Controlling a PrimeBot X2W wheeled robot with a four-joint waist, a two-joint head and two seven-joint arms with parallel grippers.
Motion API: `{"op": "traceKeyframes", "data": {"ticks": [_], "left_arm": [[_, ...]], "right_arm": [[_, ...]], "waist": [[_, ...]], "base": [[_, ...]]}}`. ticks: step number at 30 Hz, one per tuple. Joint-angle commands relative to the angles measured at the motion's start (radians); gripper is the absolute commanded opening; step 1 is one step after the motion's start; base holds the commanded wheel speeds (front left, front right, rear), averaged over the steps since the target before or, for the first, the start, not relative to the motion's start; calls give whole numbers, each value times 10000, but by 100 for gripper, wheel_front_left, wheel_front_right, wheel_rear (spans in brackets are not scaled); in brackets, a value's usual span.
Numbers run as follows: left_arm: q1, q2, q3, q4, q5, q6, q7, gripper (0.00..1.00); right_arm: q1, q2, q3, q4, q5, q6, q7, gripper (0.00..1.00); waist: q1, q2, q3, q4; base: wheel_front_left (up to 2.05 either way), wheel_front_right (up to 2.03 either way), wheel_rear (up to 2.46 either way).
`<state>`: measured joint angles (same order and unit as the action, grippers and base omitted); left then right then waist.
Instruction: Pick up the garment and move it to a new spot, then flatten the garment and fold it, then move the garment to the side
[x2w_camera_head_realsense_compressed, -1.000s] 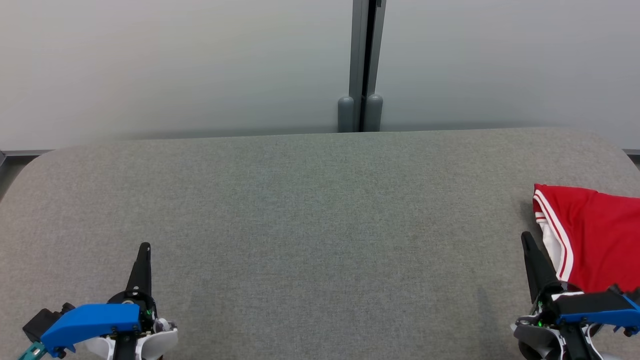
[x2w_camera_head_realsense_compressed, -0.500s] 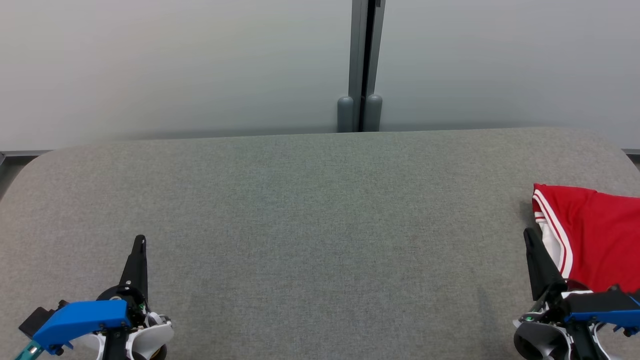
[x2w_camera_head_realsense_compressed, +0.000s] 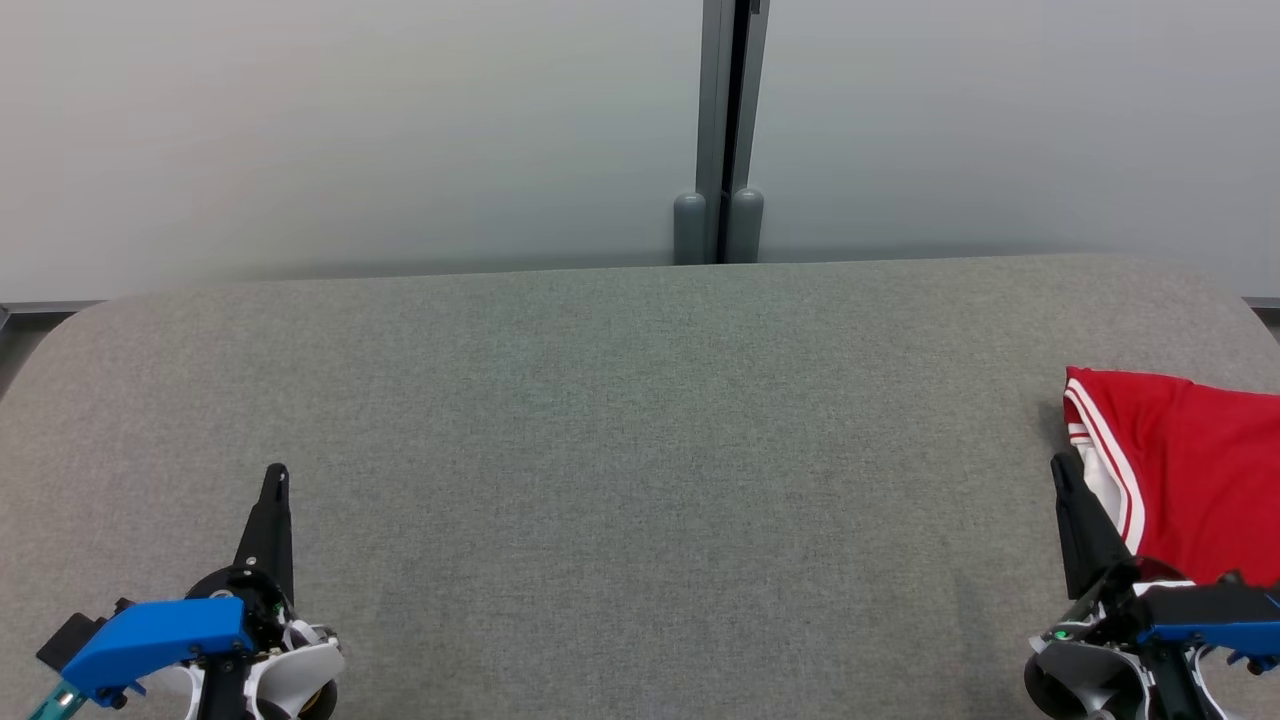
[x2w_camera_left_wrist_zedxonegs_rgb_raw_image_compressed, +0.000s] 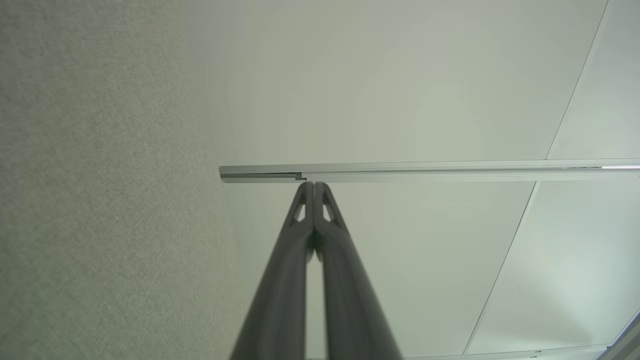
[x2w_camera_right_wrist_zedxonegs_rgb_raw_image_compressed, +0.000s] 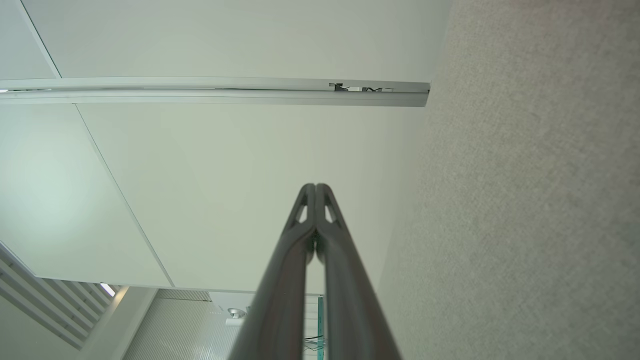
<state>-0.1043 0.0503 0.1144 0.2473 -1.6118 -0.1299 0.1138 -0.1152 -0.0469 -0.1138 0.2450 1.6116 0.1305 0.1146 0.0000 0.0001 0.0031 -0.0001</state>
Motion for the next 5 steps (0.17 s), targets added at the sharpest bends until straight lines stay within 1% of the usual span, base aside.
{"op": "traceKeyframes", "data": {"ticks": [1, 5], "left_arm": [[-92, -2, 17, -48, -28, -41, 35, 0], [-92, -2, 17, -49, -28, -41, 35, 0]], "right_arm": [[134, -62, -24, -36, 25, 4, 29, 0], [134, -62, -24, -36, 26, 4, 29, 0]], "waist": [[0, -1, 0, 1], [0, -1, 0, 1]], "base": [[0, 0, 0], [0, 0, 0]]}}
